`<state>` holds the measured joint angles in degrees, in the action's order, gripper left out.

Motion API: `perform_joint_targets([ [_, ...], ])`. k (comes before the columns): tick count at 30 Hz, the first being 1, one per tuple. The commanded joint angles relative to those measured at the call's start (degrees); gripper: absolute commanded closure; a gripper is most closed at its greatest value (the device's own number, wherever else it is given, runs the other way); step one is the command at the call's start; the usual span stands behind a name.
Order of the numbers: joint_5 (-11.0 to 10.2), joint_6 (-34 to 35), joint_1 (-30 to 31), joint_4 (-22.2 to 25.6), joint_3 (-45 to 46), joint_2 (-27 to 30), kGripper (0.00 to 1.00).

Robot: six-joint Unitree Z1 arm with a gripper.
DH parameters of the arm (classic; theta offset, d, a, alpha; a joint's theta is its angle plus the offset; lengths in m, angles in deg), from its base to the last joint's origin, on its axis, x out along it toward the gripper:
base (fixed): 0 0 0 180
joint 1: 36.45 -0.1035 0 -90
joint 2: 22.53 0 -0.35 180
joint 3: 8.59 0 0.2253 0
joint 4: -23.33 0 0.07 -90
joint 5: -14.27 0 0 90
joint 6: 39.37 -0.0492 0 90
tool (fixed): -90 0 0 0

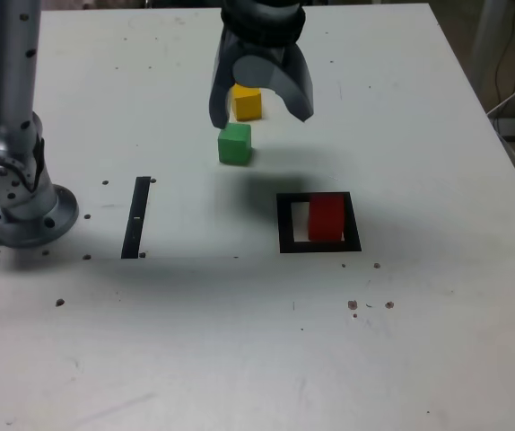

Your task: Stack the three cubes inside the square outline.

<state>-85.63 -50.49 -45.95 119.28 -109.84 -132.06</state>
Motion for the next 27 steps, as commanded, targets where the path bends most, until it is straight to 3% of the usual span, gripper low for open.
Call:
perform_joint_targets([
  [1, -0.5, -0.9, -1.6, -0.1, 0.6, 0.6, 0.01],
  [15, -0.6, -9.3, -17.6, -1.5, -2.1, -0.9, 0.01],
  [27, -0.4, -14.4, -26.0, -0.1, -9.8, -8.4, 0.01],
])
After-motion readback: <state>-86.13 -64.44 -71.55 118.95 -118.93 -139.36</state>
